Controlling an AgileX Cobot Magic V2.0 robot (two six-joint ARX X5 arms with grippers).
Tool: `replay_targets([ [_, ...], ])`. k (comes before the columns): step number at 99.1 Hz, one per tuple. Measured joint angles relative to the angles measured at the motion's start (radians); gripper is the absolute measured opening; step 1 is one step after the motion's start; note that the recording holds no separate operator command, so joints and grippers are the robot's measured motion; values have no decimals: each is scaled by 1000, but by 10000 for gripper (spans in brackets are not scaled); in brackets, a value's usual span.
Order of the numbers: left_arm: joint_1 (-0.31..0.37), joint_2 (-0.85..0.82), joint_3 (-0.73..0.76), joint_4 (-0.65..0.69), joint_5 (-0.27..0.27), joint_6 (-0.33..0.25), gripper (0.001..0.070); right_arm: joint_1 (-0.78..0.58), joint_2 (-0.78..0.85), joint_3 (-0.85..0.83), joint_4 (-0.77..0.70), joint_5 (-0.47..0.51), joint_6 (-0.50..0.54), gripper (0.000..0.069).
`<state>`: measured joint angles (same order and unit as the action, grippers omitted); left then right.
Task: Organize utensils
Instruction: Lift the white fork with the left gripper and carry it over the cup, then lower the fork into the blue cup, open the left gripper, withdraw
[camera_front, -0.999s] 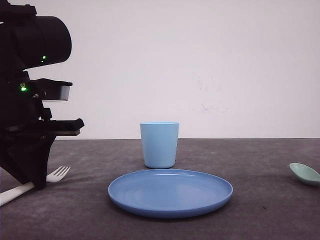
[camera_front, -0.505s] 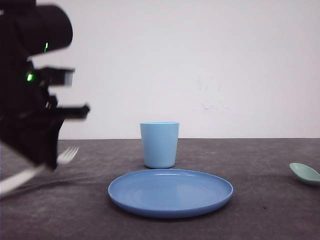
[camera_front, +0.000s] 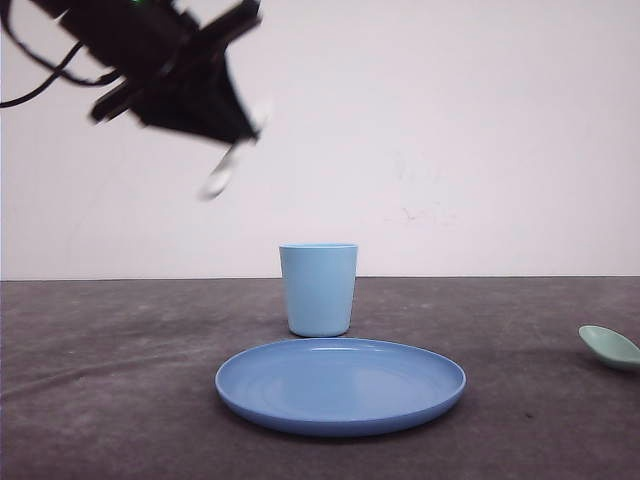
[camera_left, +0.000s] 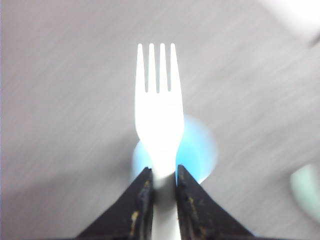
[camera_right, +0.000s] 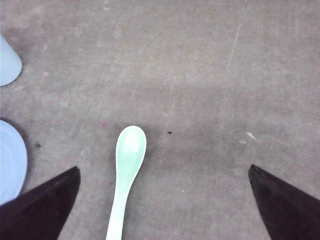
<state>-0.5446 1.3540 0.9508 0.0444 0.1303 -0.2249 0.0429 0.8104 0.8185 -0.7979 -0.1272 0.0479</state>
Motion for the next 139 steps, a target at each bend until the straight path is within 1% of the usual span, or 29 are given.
replay_targets([
  [12,-16,1,0,163,5,18,44,0,0,0,0,0,0,680],
  [24,-20,24,0,297,5,35,44,0,0,0,0,0,0,680],
  [56,-24,216,0,574,5,54,44,0,0,0,0,0,0,680],
  [65,-24,274,0,635,5,69,44,0,0,0,0,0,0,680],
  [79,-24,362,0,703,9,95,44,0,0,0,0,0,0,680],
  [98,-24,451,0,772,26,109,44,0,0,0,-1,0,0,680],
  [110,-24,499,0,789,26,128,44,0,0,0,-3,0,0,680],
  [120,-24,531,0,772,26,136,44,0,0,0,-7,0,0,680],
  [139,-30,539,0,771,26,154,44,0,0,0,-7,0,0,680],
])
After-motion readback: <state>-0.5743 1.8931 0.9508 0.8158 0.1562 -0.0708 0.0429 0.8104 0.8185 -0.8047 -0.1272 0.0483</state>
